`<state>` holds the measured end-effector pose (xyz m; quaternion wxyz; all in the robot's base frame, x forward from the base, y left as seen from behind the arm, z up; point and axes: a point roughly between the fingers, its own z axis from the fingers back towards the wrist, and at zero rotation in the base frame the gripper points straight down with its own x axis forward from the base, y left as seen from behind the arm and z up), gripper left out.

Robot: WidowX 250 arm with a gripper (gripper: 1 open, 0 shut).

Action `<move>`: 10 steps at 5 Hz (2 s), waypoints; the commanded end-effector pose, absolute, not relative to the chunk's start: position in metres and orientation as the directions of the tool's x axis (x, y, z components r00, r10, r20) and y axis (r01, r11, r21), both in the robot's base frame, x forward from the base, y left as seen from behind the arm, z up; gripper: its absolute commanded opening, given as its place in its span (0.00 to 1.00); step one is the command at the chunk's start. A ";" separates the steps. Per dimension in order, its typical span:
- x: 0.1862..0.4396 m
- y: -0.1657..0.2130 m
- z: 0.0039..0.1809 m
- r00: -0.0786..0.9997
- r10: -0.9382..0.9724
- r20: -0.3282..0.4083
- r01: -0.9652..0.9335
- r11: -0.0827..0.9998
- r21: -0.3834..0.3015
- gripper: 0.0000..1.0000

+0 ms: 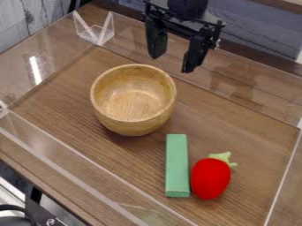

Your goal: Move the red object to the left

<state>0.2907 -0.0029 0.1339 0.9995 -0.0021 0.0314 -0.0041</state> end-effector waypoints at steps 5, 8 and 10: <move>0.216 -0.097 0.091 0.923 -0.386 -0.004 0.385 0.921 -0.064 1.00; 0.226 -0.116 0.061 0.823 -0.562 0.081 0.566 0.822 -0.054 1.00; 0.227 -0.118 0.057 0.817 -0.568 0.101 0.575 0.816 -0.057 1.00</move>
